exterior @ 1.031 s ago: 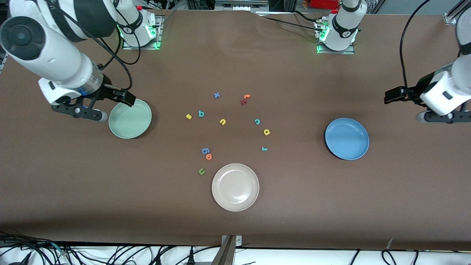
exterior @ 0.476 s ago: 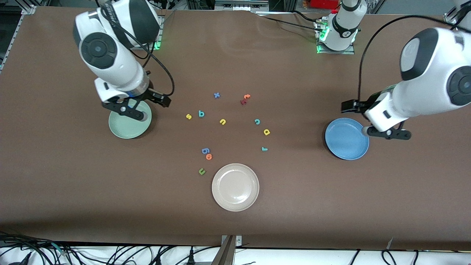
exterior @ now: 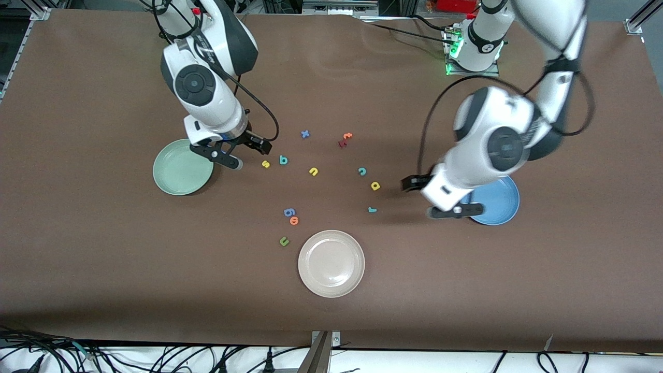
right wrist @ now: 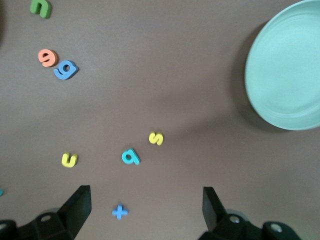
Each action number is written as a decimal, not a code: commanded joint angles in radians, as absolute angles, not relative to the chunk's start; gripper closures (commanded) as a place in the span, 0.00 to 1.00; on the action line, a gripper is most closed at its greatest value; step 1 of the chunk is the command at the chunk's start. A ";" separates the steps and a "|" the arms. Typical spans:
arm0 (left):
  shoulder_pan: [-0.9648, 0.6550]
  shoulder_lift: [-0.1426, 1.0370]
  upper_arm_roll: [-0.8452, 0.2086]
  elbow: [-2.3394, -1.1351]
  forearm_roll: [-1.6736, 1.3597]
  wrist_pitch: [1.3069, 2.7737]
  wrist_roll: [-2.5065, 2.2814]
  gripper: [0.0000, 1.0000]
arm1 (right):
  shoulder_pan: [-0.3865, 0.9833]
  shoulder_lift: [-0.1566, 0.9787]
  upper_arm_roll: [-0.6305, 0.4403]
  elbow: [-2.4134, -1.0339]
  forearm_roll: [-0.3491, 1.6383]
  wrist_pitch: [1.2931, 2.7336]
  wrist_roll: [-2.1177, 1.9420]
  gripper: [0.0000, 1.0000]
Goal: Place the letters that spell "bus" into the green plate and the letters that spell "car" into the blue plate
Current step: 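Move the right gripper to the yellow s while the left gripper reaches letters, then grasp the yellow s with the right gripper while the left gripper grasps yellow letter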
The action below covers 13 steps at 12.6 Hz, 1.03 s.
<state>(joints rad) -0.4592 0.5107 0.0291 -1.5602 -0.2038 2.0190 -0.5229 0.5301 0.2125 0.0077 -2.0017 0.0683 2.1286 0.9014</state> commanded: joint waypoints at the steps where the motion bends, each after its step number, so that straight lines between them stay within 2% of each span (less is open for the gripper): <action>1: -0.520 0.580 0.044 -1.560 -0.210 2.126 -0.632 0.00 | 0.528 0.213 0.008 -2.123 0.048 2.270 0.904 0.02; 3: -0.561 0.603 0.046 -1.618 -0.209 2.244 -0.687 0.00 | 0.529 0.239 0.008 -2.158 0.037 2.316 0.905 0.02; 5: -0.600 0.603 0.048 -1.701 -0.204 2.344 -0.695 0.00 | 0.528 0.271 0.008 -2.203 0.037 2.432 0.911 0.02; 9: -0.638 0.644 0.046 -1.732 -0.086 2.420 -0.823 0.00 | 0.531 0.368 0.009 -2.209 0.038 2.588 0.942 0.03; 13: -0.658 0.672 0.046 -1.746 -0.071 2.430 -0.830 0.01 | 0.555 0.393 0.009 -2.212 0.038 2.595 0.983 0.09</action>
